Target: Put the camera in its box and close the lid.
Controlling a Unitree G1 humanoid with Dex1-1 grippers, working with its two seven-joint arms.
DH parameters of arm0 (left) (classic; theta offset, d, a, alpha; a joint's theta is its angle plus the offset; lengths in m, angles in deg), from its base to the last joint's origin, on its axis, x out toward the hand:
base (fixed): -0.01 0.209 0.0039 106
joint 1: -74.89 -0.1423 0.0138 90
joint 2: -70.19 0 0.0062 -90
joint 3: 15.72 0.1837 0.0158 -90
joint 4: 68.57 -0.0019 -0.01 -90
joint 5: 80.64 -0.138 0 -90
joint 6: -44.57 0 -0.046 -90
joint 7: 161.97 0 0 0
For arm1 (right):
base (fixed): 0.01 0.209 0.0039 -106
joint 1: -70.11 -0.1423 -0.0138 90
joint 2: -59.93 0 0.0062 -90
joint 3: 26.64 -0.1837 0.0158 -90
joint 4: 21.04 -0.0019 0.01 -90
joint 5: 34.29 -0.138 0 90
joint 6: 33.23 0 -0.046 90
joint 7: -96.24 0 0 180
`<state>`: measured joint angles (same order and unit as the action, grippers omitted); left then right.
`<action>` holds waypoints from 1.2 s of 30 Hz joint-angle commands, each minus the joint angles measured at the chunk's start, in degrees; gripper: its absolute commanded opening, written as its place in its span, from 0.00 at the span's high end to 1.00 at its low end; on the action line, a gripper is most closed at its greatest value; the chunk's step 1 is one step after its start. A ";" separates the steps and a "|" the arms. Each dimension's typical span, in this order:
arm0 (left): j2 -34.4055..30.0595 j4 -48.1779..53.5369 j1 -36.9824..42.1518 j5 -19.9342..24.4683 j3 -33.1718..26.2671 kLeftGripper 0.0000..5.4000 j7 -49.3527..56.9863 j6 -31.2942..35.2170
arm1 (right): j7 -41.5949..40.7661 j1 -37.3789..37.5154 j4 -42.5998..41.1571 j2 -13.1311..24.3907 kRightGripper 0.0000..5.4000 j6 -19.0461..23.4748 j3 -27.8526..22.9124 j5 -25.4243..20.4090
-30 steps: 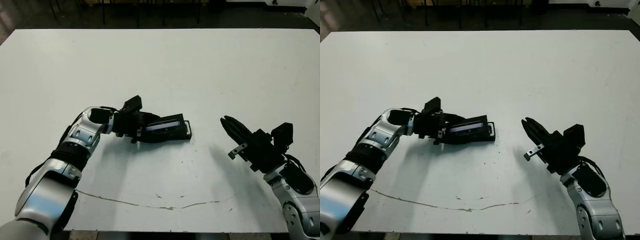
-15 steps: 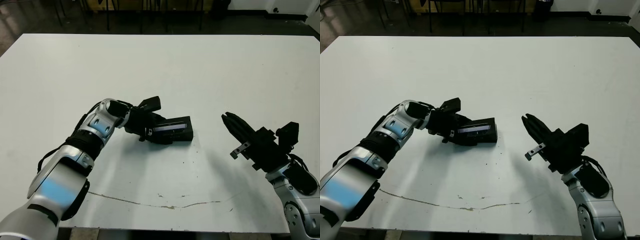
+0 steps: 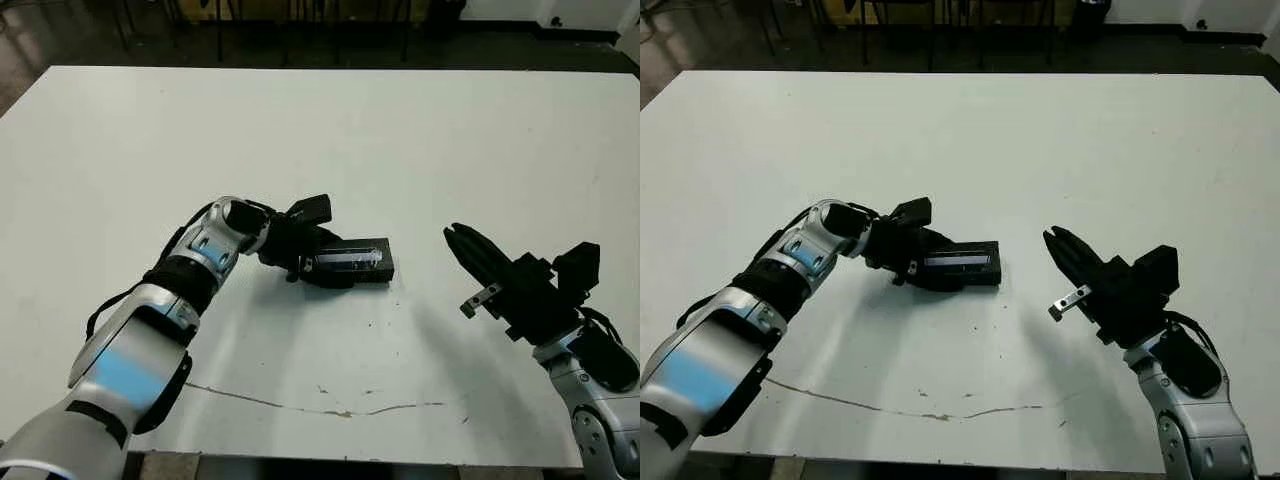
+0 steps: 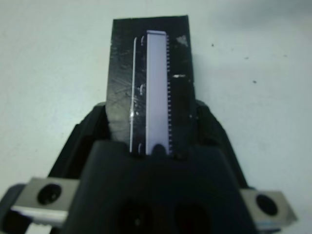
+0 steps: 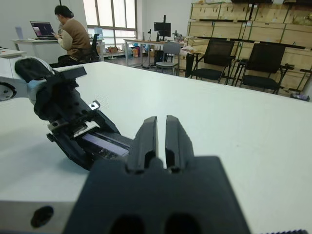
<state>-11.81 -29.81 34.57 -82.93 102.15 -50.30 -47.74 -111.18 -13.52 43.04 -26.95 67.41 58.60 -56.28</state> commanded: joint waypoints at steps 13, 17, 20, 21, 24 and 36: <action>1.63 4.27 -3.20 -9.20 10.00 0.35 -0.44 4.77 | 0.36 1.12 0.66 -0.43 1.00 1.85 0.19 -0.91; -0.16 4.70 -3.56 -9.95 9.87 0.23 0.29 2.57 | -1.81 0.58 4.43 -0.58 1.00 -1.38 -0.02 -0.92; -1.69 5.58 -4.18 -10.50 9.72 0.14 1.33 1.22 | -1.83 0.62 5.47 -0.55 1.00 -0.68 -0.28 -1.49; -2.06 5.62 -4.31 -10.30 9.51 0.11 1.36 1.38 | -1.78 0.67 5.56 -0.62 1.00 -0.73 -0.27 -1.49; -3.28 5.25 -4.74 -8.72 8.11 0.03 0.52 2.81 | -0.81 0.91 4.28 -0.59 1.00 0.10 -0.05 -1.14; -14.23 8.89 -12.52 -0.69 -1.67 0.00 -2.34 -4.64 | -0.17 1.62 2.31 -0.63 1.00 1.57 -0.03 -2.58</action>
<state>-21.66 -19.34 28.21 -80.02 99.09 -51.00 -53.91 -111.90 -12.78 46.30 -27.72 67.29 58.60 -58.41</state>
